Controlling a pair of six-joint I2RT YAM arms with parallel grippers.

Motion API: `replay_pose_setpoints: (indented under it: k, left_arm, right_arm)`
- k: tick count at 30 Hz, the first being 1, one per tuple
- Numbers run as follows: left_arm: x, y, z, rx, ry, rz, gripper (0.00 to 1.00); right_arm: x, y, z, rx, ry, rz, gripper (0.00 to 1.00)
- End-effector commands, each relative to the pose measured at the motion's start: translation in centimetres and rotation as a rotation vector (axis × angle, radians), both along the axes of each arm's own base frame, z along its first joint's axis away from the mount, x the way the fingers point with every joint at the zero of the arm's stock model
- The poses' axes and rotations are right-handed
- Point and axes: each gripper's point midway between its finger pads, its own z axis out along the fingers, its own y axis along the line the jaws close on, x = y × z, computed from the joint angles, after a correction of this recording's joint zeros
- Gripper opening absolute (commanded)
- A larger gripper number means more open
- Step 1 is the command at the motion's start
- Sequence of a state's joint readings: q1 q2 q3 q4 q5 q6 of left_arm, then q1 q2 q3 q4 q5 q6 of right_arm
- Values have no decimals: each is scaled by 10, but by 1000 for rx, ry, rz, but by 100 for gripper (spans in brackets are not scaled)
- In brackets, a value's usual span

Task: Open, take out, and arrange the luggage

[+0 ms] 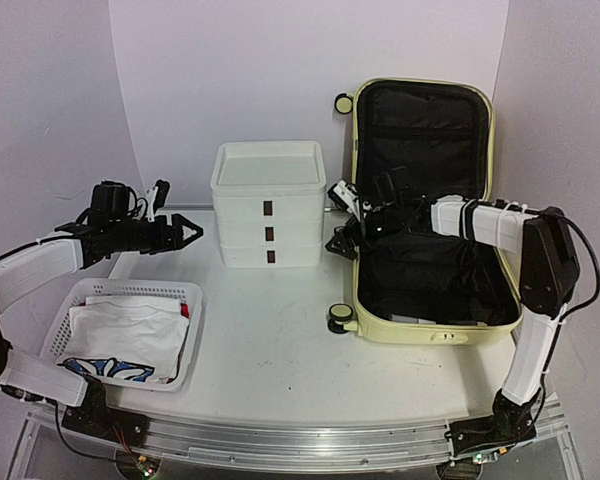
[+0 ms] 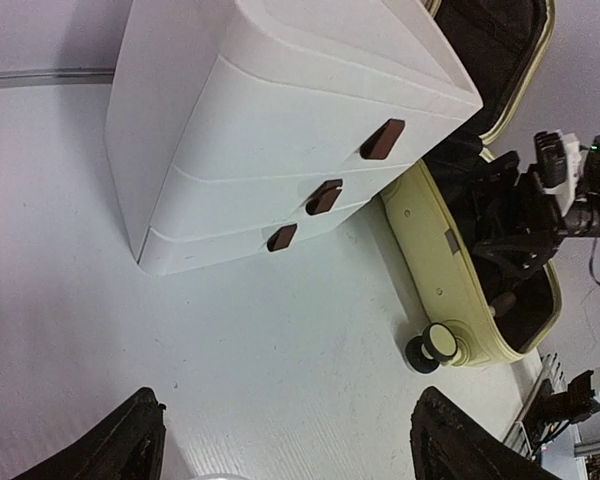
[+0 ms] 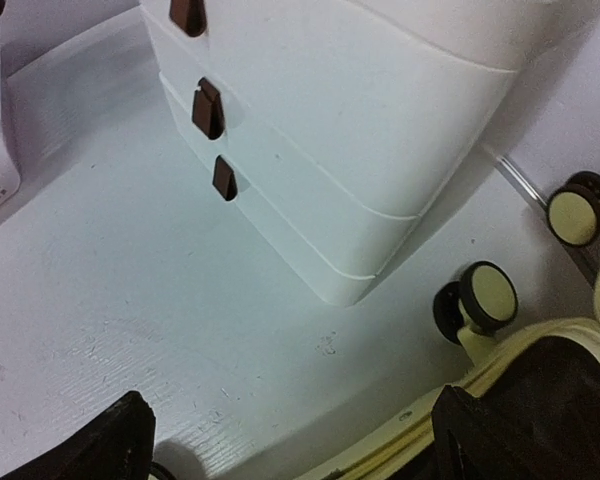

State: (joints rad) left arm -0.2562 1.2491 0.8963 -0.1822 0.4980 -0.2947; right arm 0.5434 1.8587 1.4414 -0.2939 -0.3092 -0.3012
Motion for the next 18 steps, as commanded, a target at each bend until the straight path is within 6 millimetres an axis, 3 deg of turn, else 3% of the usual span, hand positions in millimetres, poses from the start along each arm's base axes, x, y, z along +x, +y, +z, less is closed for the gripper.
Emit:
replay_pose_setpoints:
  k: [1,10,18]
  left_arm:
    - [13,-13,58,-101,-156,-40,85]
    - [-19,-17,74,-166,-172,-110,84]
    - [-28,-17,80,-165,-204,-133,84]
  right_arm:
    - [15,28,15,98,-130,231,98]
    - [72,31,-3,158,-235,156,98]
    - [85,32,-14,216,-344,163,98]
